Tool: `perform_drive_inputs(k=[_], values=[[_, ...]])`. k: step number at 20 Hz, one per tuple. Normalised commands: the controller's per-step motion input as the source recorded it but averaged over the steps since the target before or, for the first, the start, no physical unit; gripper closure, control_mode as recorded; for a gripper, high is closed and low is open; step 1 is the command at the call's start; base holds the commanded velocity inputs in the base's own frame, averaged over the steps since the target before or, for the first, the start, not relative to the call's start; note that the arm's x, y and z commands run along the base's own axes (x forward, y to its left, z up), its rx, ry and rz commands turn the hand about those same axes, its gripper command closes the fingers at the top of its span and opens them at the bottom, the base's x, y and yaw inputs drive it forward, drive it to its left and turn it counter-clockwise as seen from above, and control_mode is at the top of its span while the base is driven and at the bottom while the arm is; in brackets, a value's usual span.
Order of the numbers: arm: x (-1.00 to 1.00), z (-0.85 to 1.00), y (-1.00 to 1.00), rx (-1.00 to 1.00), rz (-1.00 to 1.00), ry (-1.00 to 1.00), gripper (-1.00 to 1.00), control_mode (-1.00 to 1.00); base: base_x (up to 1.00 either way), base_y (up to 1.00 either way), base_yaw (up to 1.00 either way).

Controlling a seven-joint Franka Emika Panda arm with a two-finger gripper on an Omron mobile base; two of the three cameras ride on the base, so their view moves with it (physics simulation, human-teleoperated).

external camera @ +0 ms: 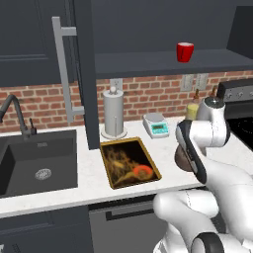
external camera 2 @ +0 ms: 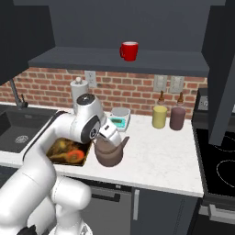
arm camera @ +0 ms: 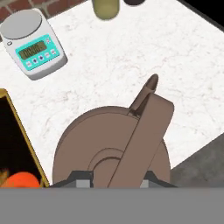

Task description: Pick the kettle from the counter and place it on the tray. Then pick the mug from the cabinet and place it on the tray. Then close the cabinet doors.

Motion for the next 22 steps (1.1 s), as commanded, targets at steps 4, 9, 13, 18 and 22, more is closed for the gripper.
perform_drive_inputs(k=[4,9,13,18,22], values=[[-0.21,0.32,0.34,-0.07,0.11,-0.08,1.0,-1.0,0.0,0.0,0.0],[-0.15,0.4,0.4,-0.09,0.11,0.02,1.0,-1.0,0.0,0.0,0.0],[-0.16,0.31,0.42,-0.01,0.14,0.0,1.0,-1.0,0.0,0.0,0.0],[-0.05,0.27,0.4,0.0,0.14,0.02,1.0,-1.0,0.0,0.0,0.0],[0.0,0.16,0.4,0.0,0.14,0.03,1.0,-1.0,0.0,0.0,0.0]])
